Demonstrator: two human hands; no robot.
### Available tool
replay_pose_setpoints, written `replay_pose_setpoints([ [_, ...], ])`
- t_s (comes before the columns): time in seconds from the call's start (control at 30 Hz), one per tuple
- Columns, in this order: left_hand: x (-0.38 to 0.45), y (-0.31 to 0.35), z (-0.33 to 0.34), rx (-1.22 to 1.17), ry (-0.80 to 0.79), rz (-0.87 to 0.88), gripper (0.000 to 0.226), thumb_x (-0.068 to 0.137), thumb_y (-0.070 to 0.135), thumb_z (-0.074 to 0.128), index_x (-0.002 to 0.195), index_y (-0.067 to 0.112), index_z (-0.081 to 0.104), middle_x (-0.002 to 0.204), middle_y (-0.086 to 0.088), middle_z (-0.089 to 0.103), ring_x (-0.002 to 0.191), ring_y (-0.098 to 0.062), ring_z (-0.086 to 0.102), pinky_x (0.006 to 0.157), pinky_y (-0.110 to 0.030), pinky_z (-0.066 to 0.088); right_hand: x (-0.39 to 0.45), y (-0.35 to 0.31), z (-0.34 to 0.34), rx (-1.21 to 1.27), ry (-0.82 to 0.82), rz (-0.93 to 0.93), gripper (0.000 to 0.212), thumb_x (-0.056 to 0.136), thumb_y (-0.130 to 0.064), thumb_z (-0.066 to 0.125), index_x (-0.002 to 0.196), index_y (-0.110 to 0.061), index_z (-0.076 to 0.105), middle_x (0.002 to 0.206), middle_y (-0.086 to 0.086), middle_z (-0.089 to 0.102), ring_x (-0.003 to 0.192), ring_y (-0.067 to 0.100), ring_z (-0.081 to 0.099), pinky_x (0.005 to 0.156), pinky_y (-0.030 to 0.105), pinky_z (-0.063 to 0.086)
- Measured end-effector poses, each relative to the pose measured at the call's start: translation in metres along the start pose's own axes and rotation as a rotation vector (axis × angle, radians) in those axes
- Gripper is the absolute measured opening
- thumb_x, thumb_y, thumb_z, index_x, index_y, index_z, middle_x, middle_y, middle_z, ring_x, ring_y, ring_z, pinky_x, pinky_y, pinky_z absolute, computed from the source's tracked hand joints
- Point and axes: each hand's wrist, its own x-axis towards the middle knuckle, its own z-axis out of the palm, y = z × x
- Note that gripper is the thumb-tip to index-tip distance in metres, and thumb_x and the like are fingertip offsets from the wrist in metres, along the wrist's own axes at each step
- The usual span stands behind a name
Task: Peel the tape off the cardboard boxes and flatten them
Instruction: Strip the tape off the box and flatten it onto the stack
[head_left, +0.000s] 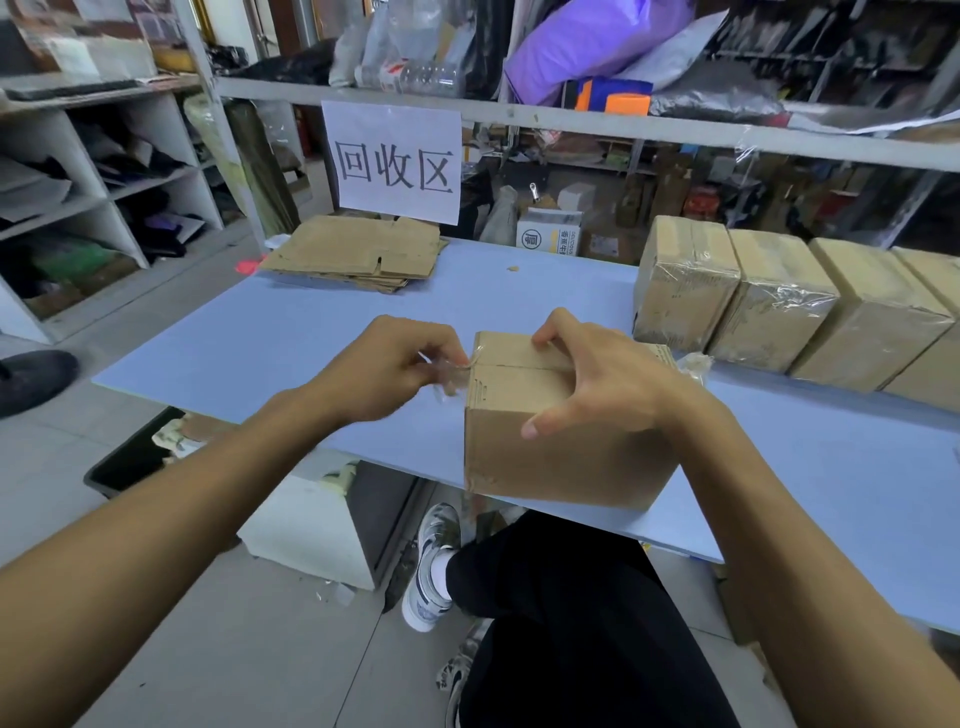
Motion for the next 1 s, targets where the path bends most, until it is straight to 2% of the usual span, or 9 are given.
replay_pose_setpoints([
  [0.17, 0.036, -0.011, -0.023, -0.076, 0.15, -0.137, 0.027, 0.088, -0.014, 0.062, 0.089, 0.009, 0.075, 0.088, 0.001, 0.075, 0.078, 0.002, 0.071, 0.072, -0.007, 0.049, 0.0, 0.0, -0.001, -0.003, -0.002, 0.001, 0.084, 0.063, -0.064, 0.084, 0.125, -0.031, 0.039, 0.109, -0.005, 0.053, 0.1, 0.02, 0.051, 0.075, 0.034, 0.039],
  [0.33, 0.06, -0.007, -0.008, 0.046, 0.321, -0.23, 0.031, 0.088, -0.008, 0.06, 0.089, 0.017, 0.078, 0.084, 0.0, 0.074, 0.08, -0.006, 0.065, 0.069, -0.019, 0.051, 0.0, 0.0, -0.003, -0.004, -0.022, 0.004, 0.086, 0.061, -0.069, 0.082, 0.125, -0.032, 0.038, 0.111, -0.003, 0.053, 0.1, 0.02, 0.052, 0.081, 0.037, 0.044],
  [0.43, 0.066, 0.002, 0.005, 0.014, 0.427, -0.31, 0.036, 0.088, -0.008, 0.053, 0.088, 0.016, 0.079, 0.082, 0.003, 0.071, 0.081, -0.012, 0.064, 0.065, -0.014, 0.046, 0.001, 0.001, -0.002, 0.013, -0.023, 0.007, 0.081, 0.065, -0.074, 0.076, 0.123, -0.031, 0.04, 0.108, -0.004, 0.054, 0.099, 0.02, 0.052, 0.079, 0.036, 0.043],
  [0.5, 0.071, 0.014, 0.016, -0.072, 0.366, -0.356, 0.027, 0.089, -0.002, 0.06, 0.088, 0.016, 0.079, 0.085, 0.002, 0.072, 0.079, -0.009, 0.064, 0.061, -0.009, 0.042, 0.003, 0.001, -0.001, 0.02, -0.012, 0.011, 0.079, 0.065, -0.075, 0.074, 0.121, -0.03, 0.041, 0.103, -0.006, 0.054, 0.097, 0.02, 0.05, 0.076, 0.035, 0.041],
  [0.57, 0.075, 0.028, 0.026, -0.137, 0.176, -0.39, 0.019, 0.088, 0.003, 0.064, 0.093, 0.014, 0.079, 0.095, 0.002, 0.073, 0.086, -0.008, 0.064, 0.064, -0.014, 0.045, 0.003, 0.001, 0.0, 0.028, -0.001, 0.013, 0.079, 0.064, -0.076, 0.074, 0.12, -0.031, 0.041, 0.1, -0.01, 0.052, 0.096, 0.019, 0.049, 0.072, 0.034, 0.039],
  [0.73, 0.073, 0.04, 0.018, -0.193, -0.163, -0.443, 0.033, 0.093, 0.003, 0.051, 0.119, 0.012, 0.071, 0.116, 0.0, 0.065, 0.105, -0.016, 0.058, 0.08, -0.019, 0.046, 0.002, 0.002, -0.001, 0.053, 0.001, 0.014, 0.078, 0.065, -0.074, 0.076, 0.12, -0.032, 0.041, 0.103, -0.009, 0.053, 0.099, 0.019, 0.048, 0.077, 0.035, 0.041],
  [0.8, 0.065, 0.031, 0.01, -0.219, -0.145, -0.412, 0.026, 0.096, 0.007, 0.056, 0.116, 0.016, 0.07, 0.107, -0.002, 0.068, 0.097, -0.016, 0.063, 0.08, -0.023, 0.052, 0.002, 0.002, -0.001, 0.058, -0.003, 0.015, 0.077, 0.066, -0.074, 0.076, 0.121, -0.031, 0.042, 0.108, -0.006, 0.054, 0.101, 0.02, 0.048, 0.078, 0.036, 0.041],
  [0.9, 0.056, 0.013, -0.001, -0.322, 0.044, -0.415, 0.01, 0.096, 0.009, 0.065, 0.1, 0.01, 0.073, 0.096, -0.02, 0.072, 0.083, -0.022, 0.069, 0.08, -0.029, 0.061, 0.002, 0.001, -0.002, 0.052, -0.008, 0.008, 0.077, 0.067, -0.074, 0.075, 0.121, -0.03, 0.042, 0.111, -0.004, 0.056, 0.102, 0.021, 0.05, 0.079, 0.037, 0.041],
  [1.0, 0.048, 0.003, -0.009, -0.409, 0.023, -0.41, 0.012, 0.096, 0.008, 0.064, 0.102, 0.01, 0.074, 0.103, -0.015, 0.072, 0.092, -0.023, 0.071, 0.08, -0.024, 0.059, 0.003, 0.002, -0.001, 0.053, -0.013, 0.011, 0.078, 0.066, -0.075, 0.075, 0.121, -0.031, 0.042, 0.111, -0.004, 0.056, 0.102, 0.021, 0.049, 0.081, 0.038, 0.042],
])
